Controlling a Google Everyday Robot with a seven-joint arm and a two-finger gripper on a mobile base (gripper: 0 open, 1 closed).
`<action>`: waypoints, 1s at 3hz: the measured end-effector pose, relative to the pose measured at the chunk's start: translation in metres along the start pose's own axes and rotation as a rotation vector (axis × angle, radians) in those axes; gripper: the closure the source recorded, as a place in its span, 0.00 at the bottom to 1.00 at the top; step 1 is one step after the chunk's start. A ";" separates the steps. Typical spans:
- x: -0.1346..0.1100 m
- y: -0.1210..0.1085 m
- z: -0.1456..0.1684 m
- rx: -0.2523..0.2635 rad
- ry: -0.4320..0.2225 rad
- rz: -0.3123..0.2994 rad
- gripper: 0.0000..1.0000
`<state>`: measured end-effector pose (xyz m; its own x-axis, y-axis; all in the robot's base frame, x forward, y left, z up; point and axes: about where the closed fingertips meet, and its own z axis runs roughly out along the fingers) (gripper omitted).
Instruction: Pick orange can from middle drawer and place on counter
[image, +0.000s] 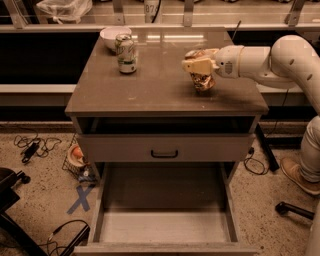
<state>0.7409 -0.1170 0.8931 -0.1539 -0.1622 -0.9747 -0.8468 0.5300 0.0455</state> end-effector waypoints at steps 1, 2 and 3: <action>-0.003 -0.002 0.002 0.004 -0.016 0.005 1.00; -0.021 -0.009 0.010 0.023 -0.094 0.030 1.00; -0.052 -0.036 0.019 0.074 -0.191 0.057 1.00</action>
Offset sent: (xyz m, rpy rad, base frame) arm 0.0325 0.0040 0.0377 0.1856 -0.0612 -0.0806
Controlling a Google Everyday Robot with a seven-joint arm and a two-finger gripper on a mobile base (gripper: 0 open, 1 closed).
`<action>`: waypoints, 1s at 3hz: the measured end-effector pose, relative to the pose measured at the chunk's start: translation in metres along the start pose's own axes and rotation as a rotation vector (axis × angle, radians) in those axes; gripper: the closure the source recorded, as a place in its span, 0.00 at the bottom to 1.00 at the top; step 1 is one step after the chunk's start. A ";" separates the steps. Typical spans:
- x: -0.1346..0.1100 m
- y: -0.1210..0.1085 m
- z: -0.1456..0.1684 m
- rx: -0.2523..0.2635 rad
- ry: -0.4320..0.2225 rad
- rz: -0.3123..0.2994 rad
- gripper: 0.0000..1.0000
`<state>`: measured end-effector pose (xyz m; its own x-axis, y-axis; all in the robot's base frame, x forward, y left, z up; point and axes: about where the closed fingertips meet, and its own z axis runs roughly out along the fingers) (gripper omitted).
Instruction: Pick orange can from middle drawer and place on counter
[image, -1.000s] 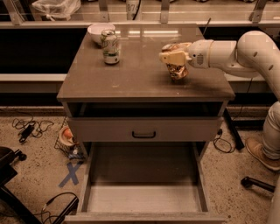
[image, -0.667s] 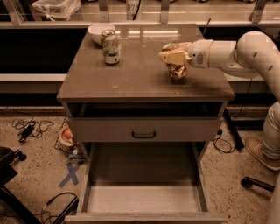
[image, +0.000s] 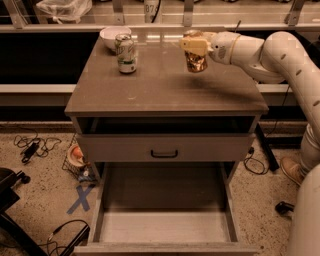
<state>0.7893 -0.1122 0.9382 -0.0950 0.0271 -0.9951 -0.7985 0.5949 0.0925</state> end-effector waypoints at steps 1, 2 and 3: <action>-0.010 -0.026 0.011 0.077 -0.054 0.004 1.00; 0.005 -0.055 0.020 0.159 -0.074 0.018 1.00; 0.031 -0.077 0.026 0.226 -0.085 0.041 1.00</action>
Offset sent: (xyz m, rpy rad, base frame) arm 0.0866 -0.0375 -0.0340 0.0741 -0.0230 -0.2803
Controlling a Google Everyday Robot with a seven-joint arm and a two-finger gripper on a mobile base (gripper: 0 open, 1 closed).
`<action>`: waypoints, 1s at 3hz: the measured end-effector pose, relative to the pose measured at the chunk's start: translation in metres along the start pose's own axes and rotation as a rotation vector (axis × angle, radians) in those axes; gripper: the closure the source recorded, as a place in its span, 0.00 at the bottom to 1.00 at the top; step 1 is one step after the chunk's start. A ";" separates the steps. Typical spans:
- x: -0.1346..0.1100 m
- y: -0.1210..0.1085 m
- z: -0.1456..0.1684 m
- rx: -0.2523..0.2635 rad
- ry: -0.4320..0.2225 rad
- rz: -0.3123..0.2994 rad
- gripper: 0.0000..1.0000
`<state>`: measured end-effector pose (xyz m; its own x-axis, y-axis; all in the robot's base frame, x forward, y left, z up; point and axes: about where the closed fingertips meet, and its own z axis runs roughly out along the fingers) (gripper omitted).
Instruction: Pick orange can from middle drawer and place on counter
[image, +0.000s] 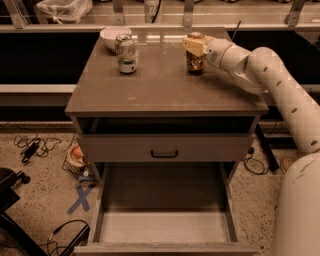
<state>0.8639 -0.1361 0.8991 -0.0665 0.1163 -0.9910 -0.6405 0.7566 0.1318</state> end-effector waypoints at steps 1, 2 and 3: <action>0.009 -0.007 -0.004 0.029 0.010 -0.007 1.00; 0.003 -0.007 -0.004 0.030 0.010 -0.007 0.88; 0.001 -0.006 -0.004 0.030 0.010 -0.007 0.64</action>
Offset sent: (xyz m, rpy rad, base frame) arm 0.0010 -0.0073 -0.0087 -0.0140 0.0066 -0.0280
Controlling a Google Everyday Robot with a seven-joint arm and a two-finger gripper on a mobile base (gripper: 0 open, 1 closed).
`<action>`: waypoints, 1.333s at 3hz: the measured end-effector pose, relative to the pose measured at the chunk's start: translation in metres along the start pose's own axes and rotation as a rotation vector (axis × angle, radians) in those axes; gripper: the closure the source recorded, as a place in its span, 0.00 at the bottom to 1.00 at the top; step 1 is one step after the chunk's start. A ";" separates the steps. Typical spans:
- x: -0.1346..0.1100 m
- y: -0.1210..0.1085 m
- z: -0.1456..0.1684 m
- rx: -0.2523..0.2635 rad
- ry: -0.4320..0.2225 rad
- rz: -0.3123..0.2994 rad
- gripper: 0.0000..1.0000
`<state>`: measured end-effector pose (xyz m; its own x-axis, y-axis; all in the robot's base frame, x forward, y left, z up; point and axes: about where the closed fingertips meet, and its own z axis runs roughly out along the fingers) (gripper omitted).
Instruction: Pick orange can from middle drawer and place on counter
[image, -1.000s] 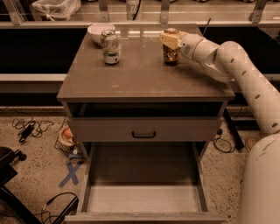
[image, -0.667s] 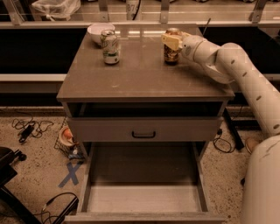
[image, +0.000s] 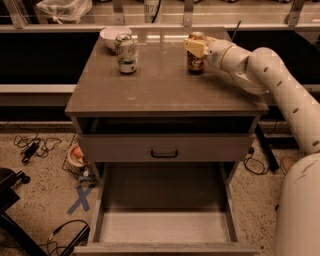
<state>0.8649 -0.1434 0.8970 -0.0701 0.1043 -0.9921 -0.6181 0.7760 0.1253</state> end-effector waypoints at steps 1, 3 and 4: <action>0.001 0.002 0.002 -0.004 0.001 0.001 0.41; 0.002 0.007 0.008 -0.013 0.002 0.003 0.00; 0.002 0.008 0.008 -0.013 0.002 0.003 0.00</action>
Offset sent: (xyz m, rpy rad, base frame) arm 0.0004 0.0031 -0.0003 0.0006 0.0005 0.0038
